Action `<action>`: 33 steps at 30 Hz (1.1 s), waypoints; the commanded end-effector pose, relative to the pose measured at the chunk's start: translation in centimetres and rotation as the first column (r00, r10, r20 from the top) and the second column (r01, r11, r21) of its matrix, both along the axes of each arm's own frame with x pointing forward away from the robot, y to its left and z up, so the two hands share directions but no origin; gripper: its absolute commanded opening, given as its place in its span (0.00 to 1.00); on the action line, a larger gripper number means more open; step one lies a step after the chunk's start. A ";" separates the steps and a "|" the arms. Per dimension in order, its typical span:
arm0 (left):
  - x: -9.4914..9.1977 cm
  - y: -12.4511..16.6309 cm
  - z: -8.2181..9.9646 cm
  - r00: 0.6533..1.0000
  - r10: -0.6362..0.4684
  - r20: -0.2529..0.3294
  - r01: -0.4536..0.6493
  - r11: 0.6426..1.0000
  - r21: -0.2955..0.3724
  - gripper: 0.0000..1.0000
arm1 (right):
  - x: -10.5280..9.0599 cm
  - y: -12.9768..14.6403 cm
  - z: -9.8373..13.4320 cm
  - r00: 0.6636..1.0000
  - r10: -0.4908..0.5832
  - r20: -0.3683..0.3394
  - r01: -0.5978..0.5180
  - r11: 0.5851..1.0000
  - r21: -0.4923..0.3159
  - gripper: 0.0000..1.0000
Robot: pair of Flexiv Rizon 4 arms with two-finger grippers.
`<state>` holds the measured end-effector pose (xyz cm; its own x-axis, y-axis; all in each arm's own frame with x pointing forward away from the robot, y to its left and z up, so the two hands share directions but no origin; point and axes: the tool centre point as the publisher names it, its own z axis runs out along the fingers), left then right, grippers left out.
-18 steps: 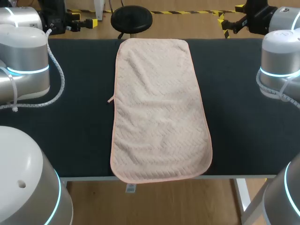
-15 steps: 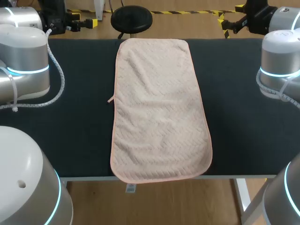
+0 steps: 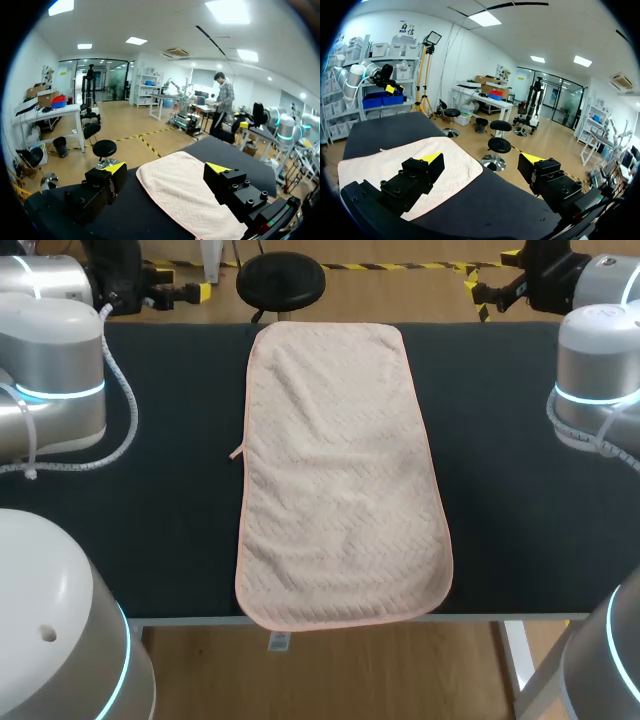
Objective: Fold the towel
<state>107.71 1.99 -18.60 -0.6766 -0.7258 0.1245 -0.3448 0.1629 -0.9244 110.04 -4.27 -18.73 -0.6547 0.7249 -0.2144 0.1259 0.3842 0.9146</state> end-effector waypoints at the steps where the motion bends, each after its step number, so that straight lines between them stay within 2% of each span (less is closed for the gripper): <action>1: 0.7 -1.0 -0.3 0.964 -0.235 -0.127 0.264 0.917 0.300 1.00 | 0.6 1.4 -0.2 0.968 0.215 -0.132 -0.252 0.854 -0.455 1.00; 3: 0.4 -1.7 -0.7 0.918 -0.341 -0.200 0.395 0.805 0.442 1.00 | 0.5 2.1 -0.4 0.930 0.300 -0.213 -0.366 0.696 -0.617 1.00; 5: -0.2 -2.2 -1.3 0.859 -0.422 -0.291 0.512 0.669 0.540 1.00 | 0.2 2.5 -0.4 0.897 0.340 -0.281 -0.433 0.556 -0.710 1.00; 7: -0.9 -2.5 -1.9 0.806 -0.466 -0.367 0.583 0.511 0.632 1.00 | -0.1 2.7 -0.6 0.881 0.342 -0.328 -0.453 0.403 -0.795 1.00; 8: -1.2 -2.6 -2.2 0.768 -0.493 -0.408 0.625 0.437 0.647 1.00 | -0.3 2.8 -0.7 0.864 0.352 -0.360 -0.475 0.335 -0.814 1.00; 9: -1.6 -2.8 -2.5 0.737 -0.505 -0.449 0.649 0.345 0.678 1.00 | -0.4 2.9 -0.8 0.862 0.351 -0.366 -0.468 0.273 -0.841 1.00; 10: -2.0 -2.9 -2.8 0.714 -0.511 -0.479 0.662 0.269 0.699 1.00 | -0.6 3.0 -0.8 0.854 0.359 -0.377 -0.471 0.224 -0.853 1.00; 11: -2.3 -3.0 -2.9 0.694 -0.515 -0.503 0.675 0.220 0.704 1.00 | -0.9 3.2 -0.9 0.844 0.371 -0.387 -0.476 0.187 -0.859 1.00; 13: -2.7 -3.1 -3.3 0.665 -0.507 -0.548 0.686 0.124 0.717 1.00 | -1.0 3.3 -0.9 0.851 0.347 -0.395 -0.467 0.156 -0.870 1.00; 14: -2.9 -3.3 -3.3 0.658 -0.510 -0.554 0.684 0.095 0.724 1.00 | -1.2 3.4 -1.1 0.849 0.349 -0.396 -0.459 0.115 -0.881 1.00; 15: -3.0 -3.5 -3.2 0.655 -0.531 -0.539 0.679 0.099 0.728 1.00 | -1.3 3.4 -1.2 0.853 0.353 -0.384 -0.447 0.114 -0.887 1.00; 16: -3.1 -3.5 -3.0 0.652 -0.559 -0.513 0.678 0.127 0.724 1.00 | -1.3 3.4 -1.2 0.864 0.361 -0.351 -0.427 0.154 -0.891 1.00; 28: -3.1 -3.5 -3.0 0.652 -0.559 -0.513 0.678 0.127 0.724 1.00 | -1.3 3.4 -1.2 0.864 0.361 -0.351 -0.427 0.154 -0.891 1.00; 29: -3.1 -3.5 -3.0 0.652 -0.559 -0.513 0.678 0.127 0.724 1.00 | -1.2 3.8 -1.3 0.858 0.357 -0.369 -0.436 0.129 -0.890 1.00; 31: -3.0 -3.7 -3.4 0.651 -0.553 -0.520 0.680 0.121 0.723 1.00 | -1.3 5.1 -1.5 0.856 0.318 -0.407 -0.444 0.052 -0.894 1.00; 33: -3.1 -3.9 -4.3 0.644 -0.515 -0.565 0.697 0.093 0.711 1.00 | -1.6 6.3 -2.0 0.835 0.261 -0.485 -0.494 -0.032 -0.869 1.00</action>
